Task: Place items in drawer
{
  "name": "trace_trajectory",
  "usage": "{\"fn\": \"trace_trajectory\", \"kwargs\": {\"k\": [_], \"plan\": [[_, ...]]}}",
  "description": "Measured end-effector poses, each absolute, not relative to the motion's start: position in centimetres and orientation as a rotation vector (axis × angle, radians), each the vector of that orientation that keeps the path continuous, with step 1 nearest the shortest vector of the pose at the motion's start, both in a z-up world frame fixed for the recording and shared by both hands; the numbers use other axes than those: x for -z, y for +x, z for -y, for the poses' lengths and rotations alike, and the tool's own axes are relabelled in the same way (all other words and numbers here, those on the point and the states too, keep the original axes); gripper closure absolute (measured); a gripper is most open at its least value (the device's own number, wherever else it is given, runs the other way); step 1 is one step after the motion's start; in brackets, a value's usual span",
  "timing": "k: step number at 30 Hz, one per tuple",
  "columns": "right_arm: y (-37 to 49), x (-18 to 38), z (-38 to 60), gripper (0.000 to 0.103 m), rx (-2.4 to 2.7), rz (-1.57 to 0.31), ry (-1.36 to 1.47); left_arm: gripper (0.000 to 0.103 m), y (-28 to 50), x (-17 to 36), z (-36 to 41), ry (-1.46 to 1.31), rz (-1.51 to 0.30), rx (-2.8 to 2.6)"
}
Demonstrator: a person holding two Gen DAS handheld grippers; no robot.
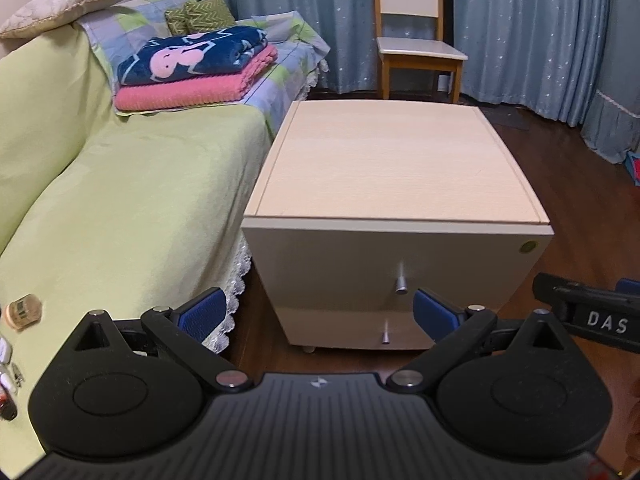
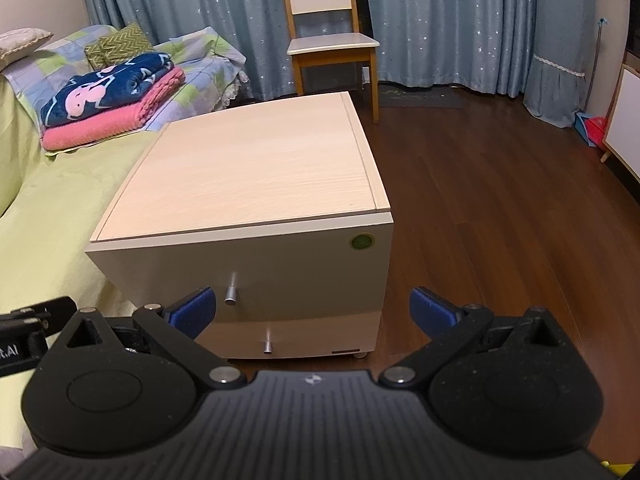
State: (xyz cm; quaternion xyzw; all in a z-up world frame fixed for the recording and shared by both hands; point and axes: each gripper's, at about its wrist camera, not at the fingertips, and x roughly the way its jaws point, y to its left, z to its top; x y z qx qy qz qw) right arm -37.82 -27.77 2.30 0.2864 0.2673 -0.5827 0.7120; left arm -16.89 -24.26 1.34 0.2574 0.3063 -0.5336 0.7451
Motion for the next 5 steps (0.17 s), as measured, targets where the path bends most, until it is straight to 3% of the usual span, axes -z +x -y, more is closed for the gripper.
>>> {"fn": "trace_trajectory", "kwargs": {"k": [5], "plan": [[-37.66,-1.8,28.25,0.001,1.295,-0.589,0.647,0.002,-16.67,-1.3,25.21,0.552,-0.644,1.17]]}}
